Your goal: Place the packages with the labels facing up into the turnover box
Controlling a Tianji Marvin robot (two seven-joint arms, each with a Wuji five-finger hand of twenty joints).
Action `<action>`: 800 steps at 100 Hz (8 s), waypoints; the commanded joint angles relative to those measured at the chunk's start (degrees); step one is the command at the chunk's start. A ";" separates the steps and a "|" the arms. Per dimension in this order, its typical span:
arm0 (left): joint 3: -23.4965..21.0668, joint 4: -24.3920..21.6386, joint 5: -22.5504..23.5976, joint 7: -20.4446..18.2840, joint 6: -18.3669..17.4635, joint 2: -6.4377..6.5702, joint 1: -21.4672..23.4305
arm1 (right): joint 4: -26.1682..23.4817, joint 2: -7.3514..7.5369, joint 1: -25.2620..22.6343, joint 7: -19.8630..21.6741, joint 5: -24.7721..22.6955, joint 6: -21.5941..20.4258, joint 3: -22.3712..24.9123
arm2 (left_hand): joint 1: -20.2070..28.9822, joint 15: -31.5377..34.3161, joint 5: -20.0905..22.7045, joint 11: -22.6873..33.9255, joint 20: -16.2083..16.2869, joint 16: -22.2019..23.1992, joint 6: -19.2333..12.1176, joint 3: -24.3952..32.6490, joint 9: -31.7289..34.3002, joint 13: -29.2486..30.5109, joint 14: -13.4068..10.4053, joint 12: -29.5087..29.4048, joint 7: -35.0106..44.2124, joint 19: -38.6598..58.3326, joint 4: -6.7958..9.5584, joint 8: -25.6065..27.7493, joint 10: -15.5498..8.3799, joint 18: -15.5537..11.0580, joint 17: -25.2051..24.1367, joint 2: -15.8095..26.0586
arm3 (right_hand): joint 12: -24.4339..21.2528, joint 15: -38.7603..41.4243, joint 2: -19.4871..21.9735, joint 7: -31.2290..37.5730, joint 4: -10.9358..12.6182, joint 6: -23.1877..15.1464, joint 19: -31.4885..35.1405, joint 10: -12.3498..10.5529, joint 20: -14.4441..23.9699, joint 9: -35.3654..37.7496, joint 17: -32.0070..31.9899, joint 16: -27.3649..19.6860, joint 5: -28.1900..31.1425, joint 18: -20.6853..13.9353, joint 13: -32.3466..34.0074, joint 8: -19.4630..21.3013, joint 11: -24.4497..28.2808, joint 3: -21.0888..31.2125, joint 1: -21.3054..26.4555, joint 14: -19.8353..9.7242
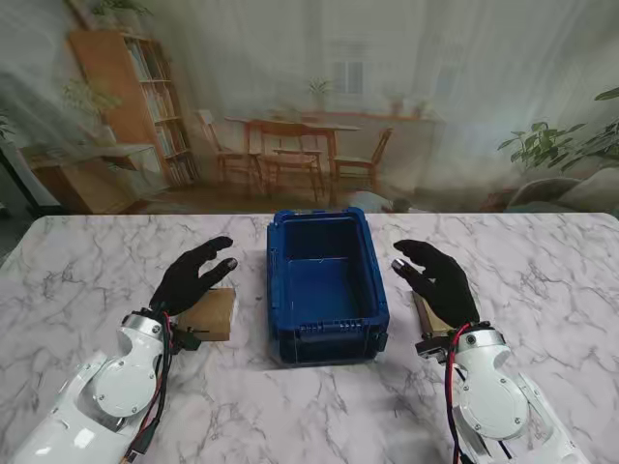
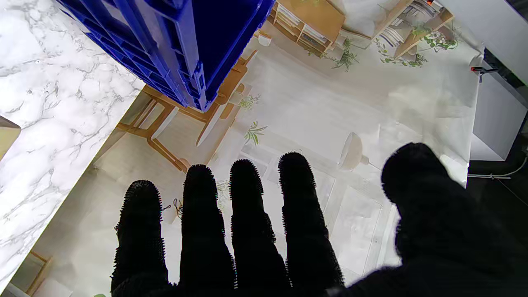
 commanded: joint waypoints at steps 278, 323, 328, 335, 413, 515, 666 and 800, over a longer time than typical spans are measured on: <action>2.98 19.14 25.71 -26.92 -4.18 8.56 -17.23 | -3.64 -0.31 -4.37 -2.17 -1.01 -1.93 0.62 | -15.96 -8.83 -17.28 -7.90 -3.98 -18.19 -3.16 0.29 -26.47 -16.95 -10.04 -21.70 -12.90 -23.90 -0.37 -26.88 -1.56 -12.74 0.37 -22.88 | 0.47 0.24 1.82 0.55 1.50 -1.53 1.44 -0.32 0.04 0.60 -0.30 0.69 1.04 0.05 0.71 1.51 1.14 -0.22 0.74 -0.79; 3.59 17.44 25.61 -26.65 -4.18 8.44 -15.31 | -3.49 -0.27 -3.99 -1.97 -1.14 -1.16 0.24 | -17.85 -6.25 -17.07 -7.90 -1.61 -14.82 -5.15 0.33 -26.42 -12.56 0.11 -21.69 -12.60 -14.37 -0.58 -31.40 -2.34 -3.10 3.51 -20.66 | 0.52 0.15 1.51 0.61 1.49 -1.57 1.00 -0.23 -0.18 0.41 -0.70 0.69 0.95 0.27 0.61 1.54 1.09 -0.07 0.48 -0.83; 3.83 17.55 25.56 -26.50 -4.08 8.41 -15.33 | -3.50 -0.29 -3.98 -2.02 -1.14 -1.12 0.23 | -17.99 -6.23 -17.09 -7.90 -1.65 -14.74 -5.13 0.37 -26.42 -12.50 0.04 -21.69 -12.60 -13.83 -0.57 -31.43 -2.36 -3.15 3.27 -20.12 | 0.52 0.12 1.49 0.59 1.49 -1.53 0.99 -0.22 -0.19 0.35 -0.69 0.69 0.94 0.26 0.54 1.54 1.07 -0.08 0.47 -0.76; 4.10 17.64 25.41 -26.28 -3.96 8.36 -15.36 | -3.50 -0.31 -3.96 -2.06 -1.06 -1.04 0.20 | -18.11 -6.21 -17.10 -7.90 -1.65 -14.65 -5.23 0.40 -26.41 -12.42 0.04 -21.69 -12.63 -13.17 -0.57 -31.49 -2.45 -3.09 3.07 -19.54 | 0.55 0.14 1.48 0.60 1.49 -1.57 0.97 -0.16 -0.19 0.38 -0.71 0.71 0.98 0.21 0.59 1.54 1.11 -0.09 0.46 -0.87; 3.38 19.41 34.73 -23.42 -8.22 9.45 -16.08 | -2.89 -0.03 -3.47 -2.13 -4.08 -0.13 0.06 | -17.73 -8.47 -17.02 -7.47 -4.07 -16.13 0.53 -0.02 -26.25 -13.86 -13.00 -20.81 -11.15 -10.78 -1.23 -25.85 -3.31 -14.00 -0.70 -22.77 | 1.09 0.78 -3.23 1.40 0.72 -1.86 -0.01 -1.11 -0.27 0.55 -1.02 1.09 -0.10 0.58 1.44 2.05 1.87 4.21 0.36 -1.23; 4.82 23.19 33.18 -25.23 -9.51 9.92 -18.32 | -2.58 0.38 -3.39 -1.85 -7.34 1.01 0.03 | -21.80 -9.08 -17.25 -7.36 -4.27 -15.17 -1.88 -0.81 -25.87 -12.69 -14.24 -18.65 -12.37 -9.62 -2.03 -25.92 -5.97 -12.50 -1.78 -20.91 | 1.77 0.96 -11.00 1.59 -0.54 -1.08 -4.95 -1.92 0.17 -0.16 -1.64 1.50 -1.88 1.16 1.76 2.01 2.47 12.03 0.47 -1.77; 4.74 20.85 37.28 -22.21 -7.56 9.79 -16.66 | -2.31 0.39 -3.00 -1.64 -7.09 0.80 -0.26 | 10.57 3.32 -12.94 14.83 -2.07 7.64 -2.54 24.81 -11.03 1.67 -14.62 11.47 2.42 9.62 10.66 4.64 -9.75 -19.63 4.80 -17.94 | 2.15 0.42 -9.96 0.30 -0.78 -0.12 -10.90 -2.09 2.76 -1.05 -1.18 1.63 -3.35 1.37 1.25 1.62 2.64 12.14 -0.47 -1.96; -4.57 -9.97 12.98 -39.04 -9.88 8.83 -18.88 | -1.03 1.51 -2.46 -0.37 -13.18 -4.70 -0.23 | 13.49 3.79 -7.91 14.42 -0.82 10.29 -3.17 23.50 -5.01 5.70 -12.53 13.23 6.66 12.09 8.97 5.37 -9.08 -17.57 7.96 -14.74 | 1.15 -0.35 -11.25 -3.75 -0.82 -2.73 -8.40 -2.08 4.43 -6.55 0.16 1.13 -13.41 0.03 -0.32 0.16 0.33 10.55 -1.17 -1.97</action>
